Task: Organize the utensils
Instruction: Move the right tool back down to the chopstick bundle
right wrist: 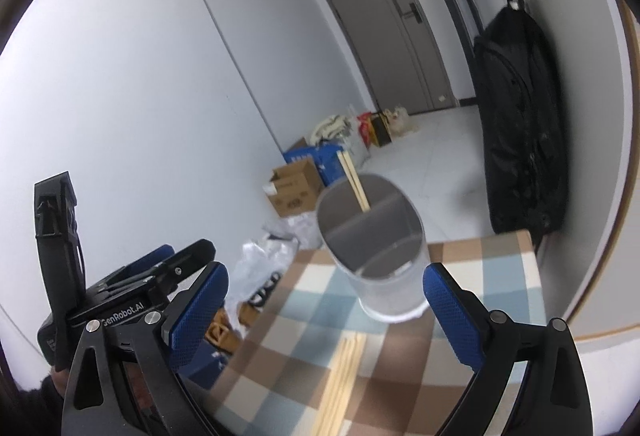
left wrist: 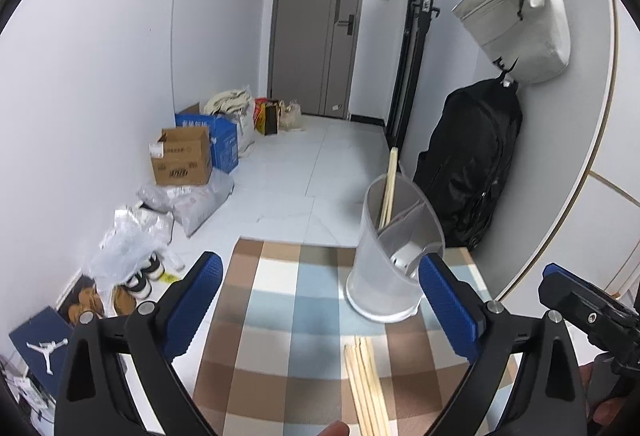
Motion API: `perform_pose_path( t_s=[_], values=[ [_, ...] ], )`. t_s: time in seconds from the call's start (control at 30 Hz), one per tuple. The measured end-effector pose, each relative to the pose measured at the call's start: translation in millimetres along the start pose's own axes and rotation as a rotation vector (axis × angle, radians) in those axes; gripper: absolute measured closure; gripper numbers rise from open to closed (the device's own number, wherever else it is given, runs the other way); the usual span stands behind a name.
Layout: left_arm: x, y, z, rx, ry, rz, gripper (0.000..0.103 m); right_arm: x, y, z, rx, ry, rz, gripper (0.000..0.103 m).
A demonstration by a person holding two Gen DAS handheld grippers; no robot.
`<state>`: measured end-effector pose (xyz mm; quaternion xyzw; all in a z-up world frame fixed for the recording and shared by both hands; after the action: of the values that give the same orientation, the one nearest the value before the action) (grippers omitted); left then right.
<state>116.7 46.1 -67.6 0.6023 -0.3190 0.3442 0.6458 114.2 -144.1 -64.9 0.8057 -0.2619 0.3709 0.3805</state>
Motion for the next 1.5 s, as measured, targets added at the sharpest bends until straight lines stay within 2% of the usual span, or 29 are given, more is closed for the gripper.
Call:
perform_pose_path(
  t_s=[0.47, 0.6, 0.7, 0.77, 0.93, 1.03, 1.27, 1.4, 1.5],
  values=[
    [-50.8, -34.9, -20.3, 0.008, 0.077, -0.127, 0.007, -63.7, -46.5, 15.4, -0.046, -0.021, -0.199, 0.005],
    [-65.3, -46.8, -26.5, 0.004, 0.1, -0.165, 0.007, -78.8, -65.1, 26.5, -0.109, -0.036, -0.272, 0.007],
    [-79.4, -56.3, -34.1, 0.026, 0.111, -0.204, 0.007, -93.2, -83.2, 31.6, -0.097, -0.051, -0.348, 0.017],
    [-85.0, -62.2, -40.0, 0.035, 0.128, -0.235, 0.007, -102.9, -95.6, 34.8, -0.098, -0.059, -0.393, 0.029],
    [-83.4, -67.0, -52.2, 0.049, 0.162, -0.243, 0.007, -120.9, -121.7, 42.7, -0.101, -0.101, -0.465, 0.035],
    [-85.8, -70.8, -56.5, 0.043, 0.18, -0.262, 0.007, -124.9, -134.2, 47.1, -0.123, -0.096, -0.495, 0.047],
    [-93.0, -78.4, -63.9, 0.038, 0.203, -0.304, 0.007, -124.4, -153.9, 51.1, -0.234, 0.018, -0.557, 0.064],
    [-91.7, -77.3, -65.4, 0.039, 0.197, -0.3, 0.007, -126.3, -159.3, 43.8, -0.293, 0.114, -0.581, 0.067],
    [-91.5, -77.6, -66.7, 0.041, 0.197, -0.301, 0.007, -125.9, -162.1, 39.0, -0.309, 0.146, -0.59, 0.075]
  ],
)
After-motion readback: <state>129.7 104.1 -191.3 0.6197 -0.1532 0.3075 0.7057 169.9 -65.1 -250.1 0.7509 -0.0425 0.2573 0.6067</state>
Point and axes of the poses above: each gripper's, at about its wrist camera, not at the fingertips, and y roughly against the way its jaws point, z to its right, x to its top, the point moved 7 cm from there along -y, roughly the way its jaws point, and after that the axes turned 6 degrees about x, right-handed, at the moved point
